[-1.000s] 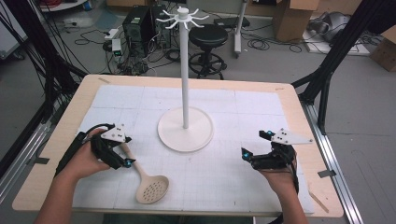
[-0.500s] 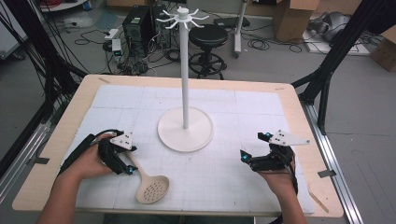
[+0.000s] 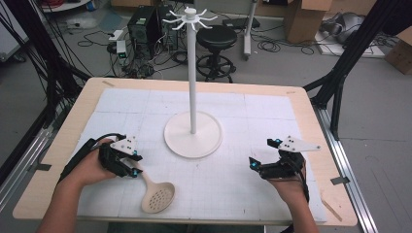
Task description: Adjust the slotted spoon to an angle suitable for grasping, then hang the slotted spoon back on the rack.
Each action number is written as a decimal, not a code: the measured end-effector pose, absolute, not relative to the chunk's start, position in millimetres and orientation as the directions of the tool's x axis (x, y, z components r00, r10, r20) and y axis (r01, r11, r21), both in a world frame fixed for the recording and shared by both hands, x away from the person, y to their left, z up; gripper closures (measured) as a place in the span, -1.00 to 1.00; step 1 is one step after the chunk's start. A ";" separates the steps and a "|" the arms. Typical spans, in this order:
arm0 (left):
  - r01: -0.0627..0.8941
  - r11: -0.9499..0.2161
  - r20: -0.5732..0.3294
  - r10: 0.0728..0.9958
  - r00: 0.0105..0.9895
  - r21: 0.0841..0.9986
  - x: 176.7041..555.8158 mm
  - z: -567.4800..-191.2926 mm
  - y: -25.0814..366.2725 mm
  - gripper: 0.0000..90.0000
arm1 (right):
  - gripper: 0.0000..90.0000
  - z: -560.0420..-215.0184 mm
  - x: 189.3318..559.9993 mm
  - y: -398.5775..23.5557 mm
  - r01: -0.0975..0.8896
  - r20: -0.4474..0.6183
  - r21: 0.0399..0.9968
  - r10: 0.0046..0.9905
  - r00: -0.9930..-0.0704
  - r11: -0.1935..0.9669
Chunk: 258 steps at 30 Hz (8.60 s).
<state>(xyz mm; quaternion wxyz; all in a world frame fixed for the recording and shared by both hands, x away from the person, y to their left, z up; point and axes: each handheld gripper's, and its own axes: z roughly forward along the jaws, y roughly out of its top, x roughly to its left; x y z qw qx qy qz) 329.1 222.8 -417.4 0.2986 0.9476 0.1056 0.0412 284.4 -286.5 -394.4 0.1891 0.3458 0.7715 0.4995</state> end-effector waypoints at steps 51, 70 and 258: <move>0.020 -0.884 -0.007 0.019 1.000 0.466 326.7 -420.8 158.3 0.29 | -0.98 -397.2 284.9 -285.6 0.341 0.040 0.895 0.709 -0.704 0.287; 0.082 -0.860 0.020 0.107 0.994 0.504 312.6 -422.9 223.4 0.51 | -0.98 -394.1 283.6 -292.0 0.337 0.051 0.905 0.719 -0.693 0.260; 0.146 -0.252 0.002 0.509 0.861 0.957 299.4 -374.7 267.9 -0.96 | -0.43 -400.6 300.2 -168.4 0.267 -0.003 0.635 0.348 -0.938 0.725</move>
